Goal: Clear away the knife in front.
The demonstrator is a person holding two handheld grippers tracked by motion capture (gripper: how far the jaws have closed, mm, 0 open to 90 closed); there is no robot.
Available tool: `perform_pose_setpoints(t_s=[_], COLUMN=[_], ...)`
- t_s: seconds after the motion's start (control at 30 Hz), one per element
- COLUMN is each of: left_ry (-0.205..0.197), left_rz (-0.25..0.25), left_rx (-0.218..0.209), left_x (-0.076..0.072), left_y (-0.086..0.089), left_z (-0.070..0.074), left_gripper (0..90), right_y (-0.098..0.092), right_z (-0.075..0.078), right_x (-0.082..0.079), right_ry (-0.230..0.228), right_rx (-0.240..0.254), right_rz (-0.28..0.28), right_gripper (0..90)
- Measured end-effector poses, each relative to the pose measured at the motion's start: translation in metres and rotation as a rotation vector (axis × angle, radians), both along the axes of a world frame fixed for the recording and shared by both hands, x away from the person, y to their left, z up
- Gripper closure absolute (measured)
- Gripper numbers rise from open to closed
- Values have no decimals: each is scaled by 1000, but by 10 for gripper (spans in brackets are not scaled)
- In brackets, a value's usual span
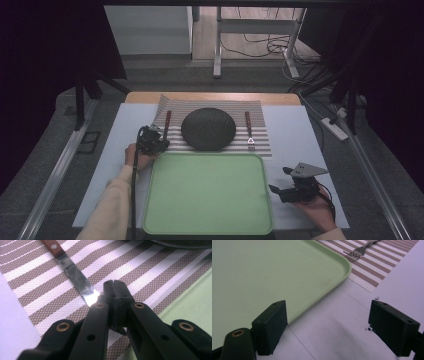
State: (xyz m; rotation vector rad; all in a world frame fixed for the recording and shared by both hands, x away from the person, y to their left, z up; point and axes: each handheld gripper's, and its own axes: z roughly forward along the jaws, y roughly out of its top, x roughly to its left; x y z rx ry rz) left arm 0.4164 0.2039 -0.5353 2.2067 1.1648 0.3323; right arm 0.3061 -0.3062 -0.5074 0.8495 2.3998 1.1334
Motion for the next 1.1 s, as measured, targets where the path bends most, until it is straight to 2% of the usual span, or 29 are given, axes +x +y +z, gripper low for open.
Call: perform_pose_setpoints(t_s=[0.57,1.1], left_ry=[-15,-17], left_rz=[55,88], left_rx=[15,3], left_x=[0,1], left_y=[22,33], left_z=[-1,-1], left_gripper=[885,885], right_y=[1,2], right_z=[-1,-2], right_x=[0,0], right_ry=[5,11], right_rx=[-7,-22], right_rz=[3,6], right_gripper=[159,163])
